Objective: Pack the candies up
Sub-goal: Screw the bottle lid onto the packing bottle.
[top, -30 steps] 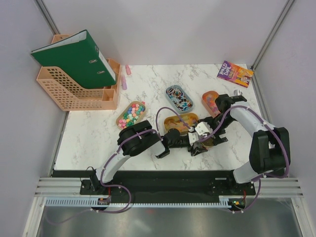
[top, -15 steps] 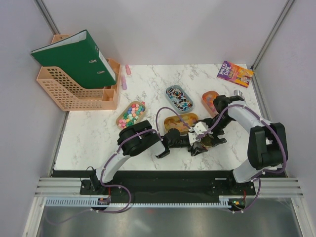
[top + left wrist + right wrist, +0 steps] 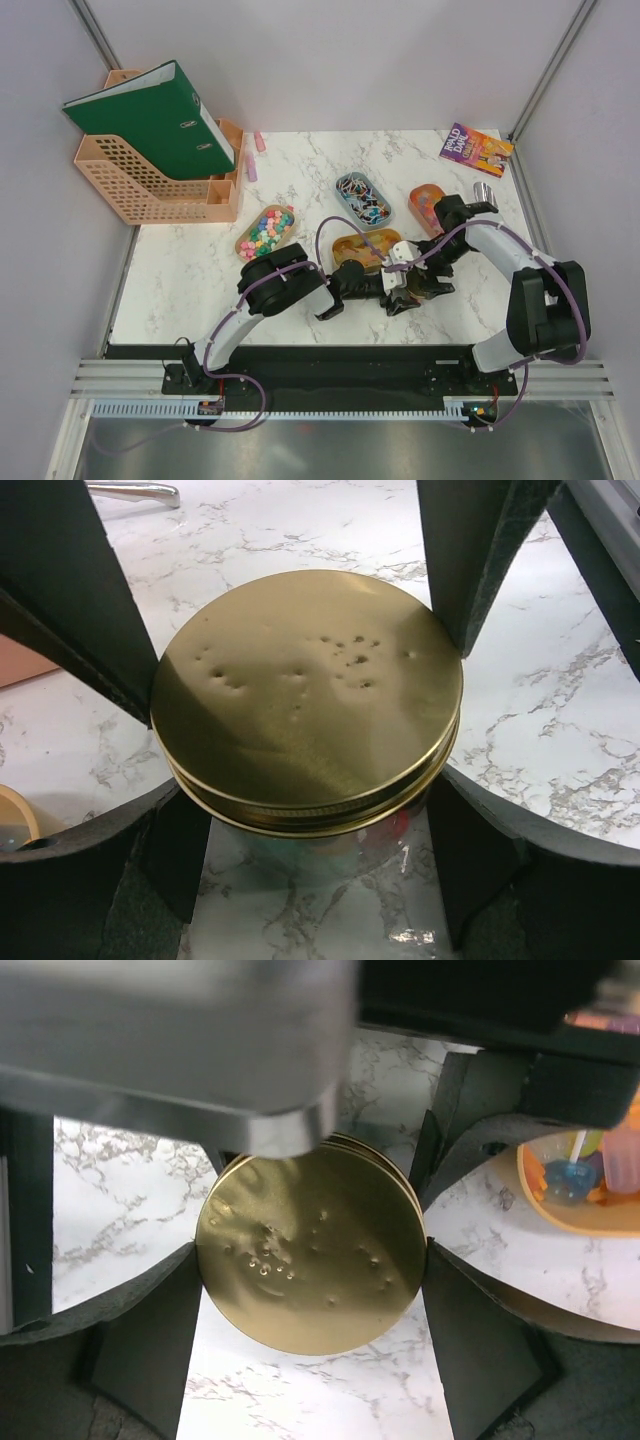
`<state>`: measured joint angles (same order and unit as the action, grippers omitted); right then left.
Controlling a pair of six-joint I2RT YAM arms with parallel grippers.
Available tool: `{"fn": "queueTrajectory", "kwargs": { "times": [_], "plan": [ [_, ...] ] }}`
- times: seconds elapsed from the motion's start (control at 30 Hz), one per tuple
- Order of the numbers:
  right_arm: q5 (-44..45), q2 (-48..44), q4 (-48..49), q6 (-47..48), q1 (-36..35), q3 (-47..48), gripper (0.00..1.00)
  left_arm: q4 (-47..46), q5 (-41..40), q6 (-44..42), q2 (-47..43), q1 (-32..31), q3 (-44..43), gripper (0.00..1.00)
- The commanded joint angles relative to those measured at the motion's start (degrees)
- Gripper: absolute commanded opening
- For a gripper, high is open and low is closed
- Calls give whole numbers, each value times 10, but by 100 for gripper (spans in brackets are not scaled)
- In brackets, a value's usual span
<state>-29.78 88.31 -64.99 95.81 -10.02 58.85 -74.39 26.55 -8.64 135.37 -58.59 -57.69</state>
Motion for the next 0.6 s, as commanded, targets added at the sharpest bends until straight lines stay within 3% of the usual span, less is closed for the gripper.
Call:
{"fn": "queueTrajectory", "kwargs": {
  "times": [0.0,0.3,0.47,0.57],
  "plan": [
    [21,17,7,-169,-3,-72,58,188,-26,-28,49,12,33,2],
    [62,45,74,-464,-3,-112,54,187,-40,-30,41,15,34,2],
    [74,51,90,-500,-3,-98,55,186,-49,-32,32,15,40,2],
    [64,51,80,-504,-3,-84,65,186,-54,-34,29,15,46,2]
  ]
}}
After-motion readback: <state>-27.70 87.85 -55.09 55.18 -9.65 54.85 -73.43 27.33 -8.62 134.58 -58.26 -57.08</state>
